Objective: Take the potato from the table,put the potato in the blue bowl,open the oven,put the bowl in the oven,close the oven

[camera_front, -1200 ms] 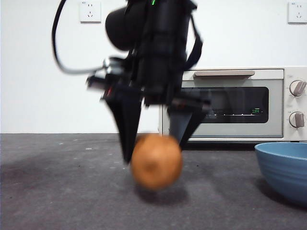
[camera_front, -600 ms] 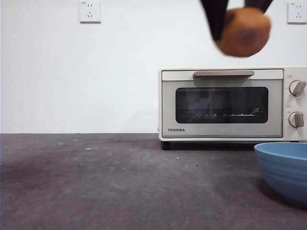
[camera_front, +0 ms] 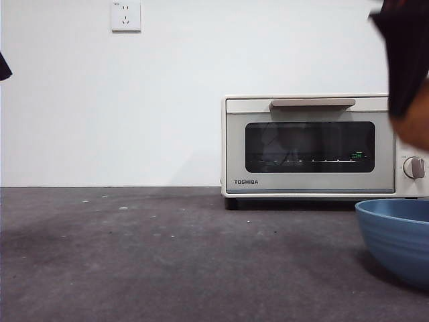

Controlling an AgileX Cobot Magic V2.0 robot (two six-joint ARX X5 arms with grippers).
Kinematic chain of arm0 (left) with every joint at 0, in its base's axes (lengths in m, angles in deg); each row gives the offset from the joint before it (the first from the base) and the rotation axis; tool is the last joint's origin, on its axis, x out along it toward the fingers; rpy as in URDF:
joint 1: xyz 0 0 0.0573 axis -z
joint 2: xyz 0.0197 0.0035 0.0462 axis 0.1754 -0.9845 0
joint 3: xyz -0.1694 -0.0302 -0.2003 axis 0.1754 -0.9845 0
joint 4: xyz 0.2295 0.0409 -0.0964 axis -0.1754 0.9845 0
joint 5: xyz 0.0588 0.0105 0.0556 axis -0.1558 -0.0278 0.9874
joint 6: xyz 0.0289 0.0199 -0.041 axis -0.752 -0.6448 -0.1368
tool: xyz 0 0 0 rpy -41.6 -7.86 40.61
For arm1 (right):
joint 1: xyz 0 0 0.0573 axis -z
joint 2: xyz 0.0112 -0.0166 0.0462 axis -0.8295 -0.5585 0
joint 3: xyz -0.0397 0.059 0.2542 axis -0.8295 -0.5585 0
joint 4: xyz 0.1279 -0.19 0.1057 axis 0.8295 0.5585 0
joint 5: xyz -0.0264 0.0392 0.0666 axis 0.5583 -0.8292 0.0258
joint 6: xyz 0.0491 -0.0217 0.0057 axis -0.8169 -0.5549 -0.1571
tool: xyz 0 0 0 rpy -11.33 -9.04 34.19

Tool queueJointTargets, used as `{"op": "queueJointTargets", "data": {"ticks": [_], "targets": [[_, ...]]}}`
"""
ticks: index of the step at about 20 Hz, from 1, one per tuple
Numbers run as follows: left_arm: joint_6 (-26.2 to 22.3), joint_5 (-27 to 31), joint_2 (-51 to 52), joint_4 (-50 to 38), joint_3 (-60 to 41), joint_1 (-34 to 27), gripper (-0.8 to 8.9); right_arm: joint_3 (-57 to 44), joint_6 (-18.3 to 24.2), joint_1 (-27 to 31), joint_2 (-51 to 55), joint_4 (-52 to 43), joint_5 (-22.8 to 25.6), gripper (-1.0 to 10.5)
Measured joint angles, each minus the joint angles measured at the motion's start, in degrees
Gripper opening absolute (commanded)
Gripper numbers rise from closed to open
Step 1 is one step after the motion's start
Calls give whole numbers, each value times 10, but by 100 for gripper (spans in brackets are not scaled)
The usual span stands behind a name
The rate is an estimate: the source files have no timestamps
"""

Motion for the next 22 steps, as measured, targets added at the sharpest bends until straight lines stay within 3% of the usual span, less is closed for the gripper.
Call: {"op": "queueJointTargets", "data": {"ticks": [16,17,20,22], "targets": [[0,0,-17,-13,0,0,-5,-52,-8,2,-141,-51,-2,6],[0,0,-17,-13,0,0,-5,-52,-11,2,-141,-51,-2,35],[0,0,-17,-13,0,0,-5,-52,-14,2,-141,-51,-2,265],[0,0,-17,-13,0,0,-5,-52,-16,2,-141,-51,-2,266]]}}
